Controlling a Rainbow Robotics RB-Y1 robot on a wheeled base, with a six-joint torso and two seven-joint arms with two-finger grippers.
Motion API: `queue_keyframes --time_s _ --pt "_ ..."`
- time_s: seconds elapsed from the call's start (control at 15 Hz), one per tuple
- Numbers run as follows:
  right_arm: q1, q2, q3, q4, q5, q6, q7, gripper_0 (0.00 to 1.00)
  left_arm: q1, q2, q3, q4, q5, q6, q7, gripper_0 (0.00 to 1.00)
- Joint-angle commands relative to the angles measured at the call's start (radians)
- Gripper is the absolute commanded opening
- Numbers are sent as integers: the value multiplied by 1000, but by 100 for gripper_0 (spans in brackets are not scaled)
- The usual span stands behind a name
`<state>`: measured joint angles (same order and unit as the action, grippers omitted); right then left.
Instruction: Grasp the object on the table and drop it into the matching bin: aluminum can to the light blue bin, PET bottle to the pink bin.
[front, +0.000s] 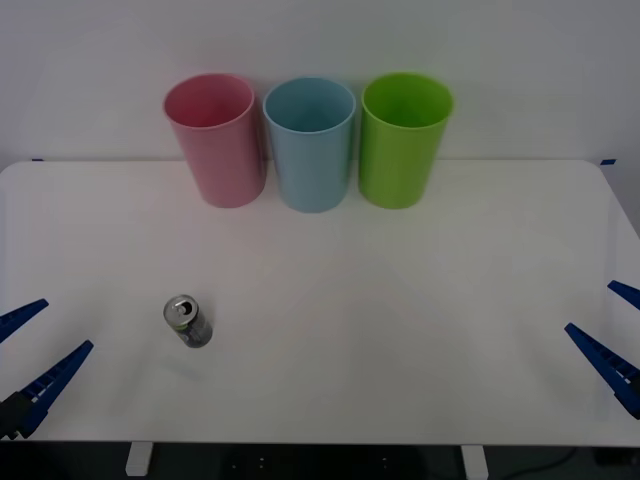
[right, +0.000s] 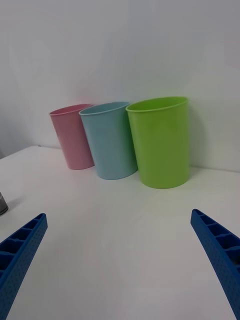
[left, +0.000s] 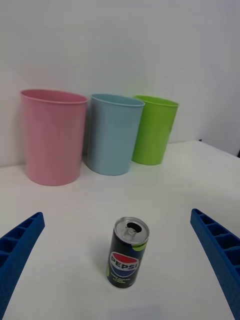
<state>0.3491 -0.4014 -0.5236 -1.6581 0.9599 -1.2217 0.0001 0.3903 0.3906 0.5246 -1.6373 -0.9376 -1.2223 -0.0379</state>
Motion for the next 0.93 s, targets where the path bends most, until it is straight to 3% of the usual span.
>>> queue_keyframes --time_s 0.07,0.53,0.93 --pt "0 0 0 0 0 0 0 100 27 -1 -9 1 -27 1 -45 100" --pt "0 0 0 0 0 0 0 100 47 -2 -35 1 -110 30 -74 100" --pt "0 0 0 0 0 0 0 100 5 -7 -100 68 -112 55 -99 100"
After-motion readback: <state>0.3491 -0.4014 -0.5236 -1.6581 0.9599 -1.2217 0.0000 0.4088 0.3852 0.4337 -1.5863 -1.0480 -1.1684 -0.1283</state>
